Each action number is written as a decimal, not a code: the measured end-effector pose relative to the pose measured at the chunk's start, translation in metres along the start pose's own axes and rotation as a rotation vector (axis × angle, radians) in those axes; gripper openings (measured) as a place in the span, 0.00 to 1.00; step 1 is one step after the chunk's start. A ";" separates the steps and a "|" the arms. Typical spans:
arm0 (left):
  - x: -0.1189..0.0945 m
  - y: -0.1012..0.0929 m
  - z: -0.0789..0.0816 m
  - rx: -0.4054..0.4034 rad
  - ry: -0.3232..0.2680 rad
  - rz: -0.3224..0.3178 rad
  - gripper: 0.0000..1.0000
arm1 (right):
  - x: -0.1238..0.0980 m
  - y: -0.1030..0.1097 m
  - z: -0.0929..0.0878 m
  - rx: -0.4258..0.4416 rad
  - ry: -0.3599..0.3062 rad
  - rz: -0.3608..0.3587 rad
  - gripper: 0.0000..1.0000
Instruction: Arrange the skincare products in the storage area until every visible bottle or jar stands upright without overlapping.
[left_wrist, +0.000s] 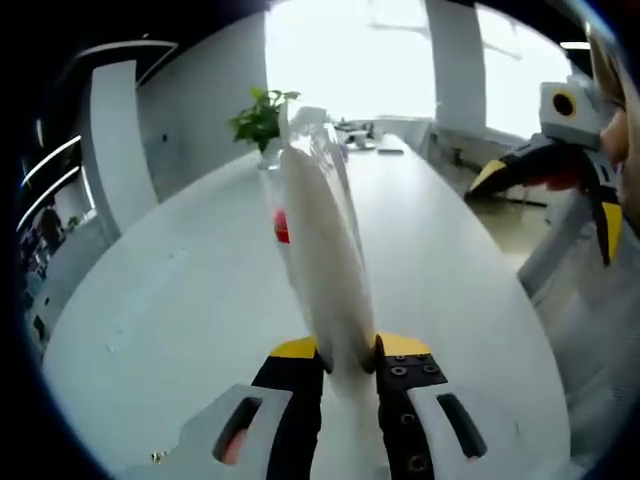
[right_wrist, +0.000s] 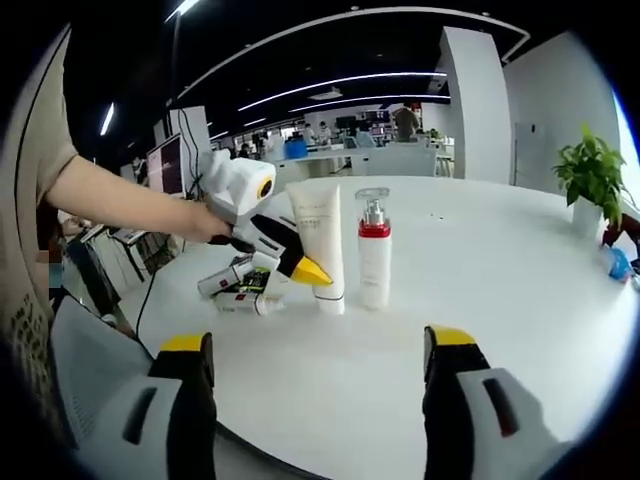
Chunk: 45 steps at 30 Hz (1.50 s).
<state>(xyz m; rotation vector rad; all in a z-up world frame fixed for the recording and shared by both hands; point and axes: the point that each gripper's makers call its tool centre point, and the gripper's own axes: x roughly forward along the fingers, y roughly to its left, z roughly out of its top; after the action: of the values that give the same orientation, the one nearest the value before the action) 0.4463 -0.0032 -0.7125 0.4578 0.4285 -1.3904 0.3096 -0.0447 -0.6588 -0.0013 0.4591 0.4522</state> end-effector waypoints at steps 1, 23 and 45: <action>0.001 0.001 0.000 -0.001 -0.001 0.002 0.17 | 0.000 0.000 0.000 0.002 -0.001 -0.001 0.88; 0.009 0.014 0.008 0.001 0.000 -0.004 0.17 | 0.000 -0.003 -0.003 0.020 0.002 -0.007 0.97; -0.002 0.008 0.000 -0.095 0.055 0.004 0.43 | 0.001 -0.001 -0.007 0.011 0.014 0.001 0.95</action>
<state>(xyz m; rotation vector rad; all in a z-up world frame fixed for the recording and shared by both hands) 0.4540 -0.0004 -0.7111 0.4201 0.5354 -1.3495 0.3078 -0.0464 -0.6656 0.0063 0.4749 0.4514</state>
